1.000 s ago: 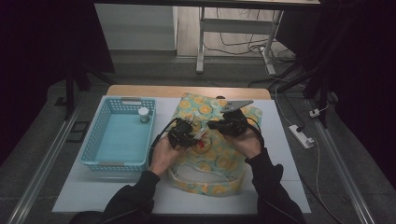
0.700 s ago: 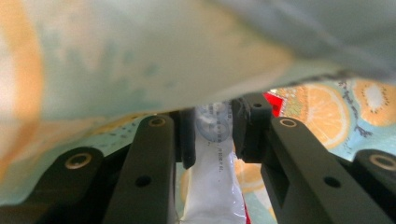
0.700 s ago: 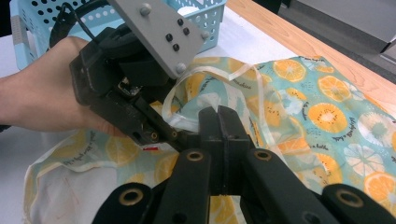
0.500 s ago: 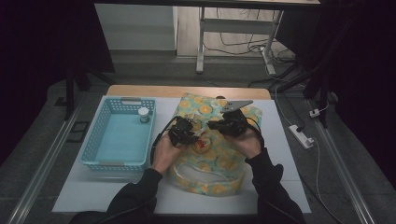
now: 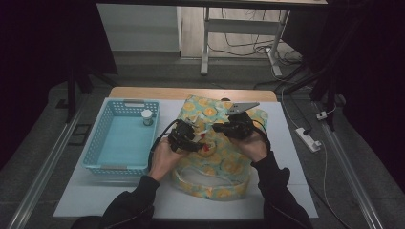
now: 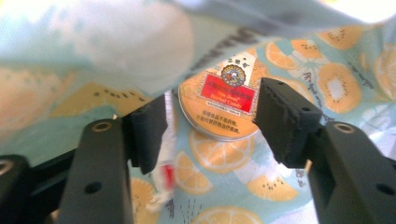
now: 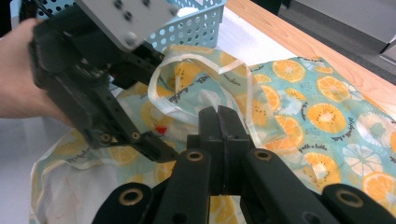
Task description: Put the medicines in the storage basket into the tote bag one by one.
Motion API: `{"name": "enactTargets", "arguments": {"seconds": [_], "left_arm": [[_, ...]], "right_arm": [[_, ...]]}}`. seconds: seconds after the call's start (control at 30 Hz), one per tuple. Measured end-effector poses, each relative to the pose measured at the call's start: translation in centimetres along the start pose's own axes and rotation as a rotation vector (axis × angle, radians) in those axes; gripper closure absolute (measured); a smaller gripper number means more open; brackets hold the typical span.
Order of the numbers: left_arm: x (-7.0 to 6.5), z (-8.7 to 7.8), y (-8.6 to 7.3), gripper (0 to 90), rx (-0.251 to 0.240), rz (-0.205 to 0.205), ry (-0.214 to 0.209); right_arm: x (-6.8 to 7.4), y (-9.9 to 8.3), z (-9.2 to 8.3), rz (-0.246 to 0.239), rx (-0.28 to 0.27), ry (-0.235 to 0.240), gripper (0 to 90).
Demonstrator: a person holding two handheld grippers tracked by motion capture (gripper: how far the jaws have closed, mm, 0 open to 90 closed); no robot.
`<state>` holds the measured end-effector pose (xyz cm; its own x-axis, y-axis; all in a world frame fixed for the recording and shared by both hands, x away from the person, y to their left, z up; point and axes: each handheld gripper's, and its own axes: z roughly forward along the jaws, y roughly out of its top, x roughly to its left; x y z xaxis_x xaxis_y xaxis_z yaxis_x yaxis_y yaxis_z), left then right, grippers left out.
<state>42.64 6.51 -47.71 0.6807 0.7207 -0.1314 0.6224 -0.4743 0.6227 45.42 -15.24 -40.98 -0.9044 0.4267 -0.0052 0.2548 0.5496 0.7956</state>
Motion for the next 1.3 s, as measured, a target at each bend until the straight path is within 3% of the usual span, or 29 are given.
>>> {"name": "enactTargets", "arguments": {"seconds": [0.23,0.3,0.43,0.57,0.73,1.17,1.3], "left_arm": [[-0.4,-1.1,-0.4,23.3,-0.005,0.015,-0.05],[-0.4,-1.3,-0.6,21.3,-0.004,0.011,-0.063],[-0.3,-2.1,-1.0,14.2,-0.032,-0.019,-0.132],[-0.3,-3.0,-1.3,8.0,-0.048,-0.022,-0.157],[0.1,-4.4,-1.9,4.1,-0.071,-0.018,-0.146],[3.2,-6.7,-3.7,0.0,-0.092,-0.015,-0.131],[4.3,-7.6,-4.5,0.0,-0.099,-0.026,-0.084]], "right_arm": [[-0.1,-0.1,0.0,0.002,0.001,-0.001,90.0],[-0.1,-0.1,0.0,0.004,0.002,-0.002,90.0],[-0.2,-0.1,0.1,0.006,0.005,-0.001,90.0],[-0.2,-0.1,0.1,0.006,0.007,-0.002,90.0],[-0.2,-0.1,0.1,0.006,0.007,-0.001,90.0],[-0.1,-0.2,0.2,0.004,0.012,0.0,90.0],[-0.1,-0.2,0.3,0.005,0.013,0.0,90.0]]}}
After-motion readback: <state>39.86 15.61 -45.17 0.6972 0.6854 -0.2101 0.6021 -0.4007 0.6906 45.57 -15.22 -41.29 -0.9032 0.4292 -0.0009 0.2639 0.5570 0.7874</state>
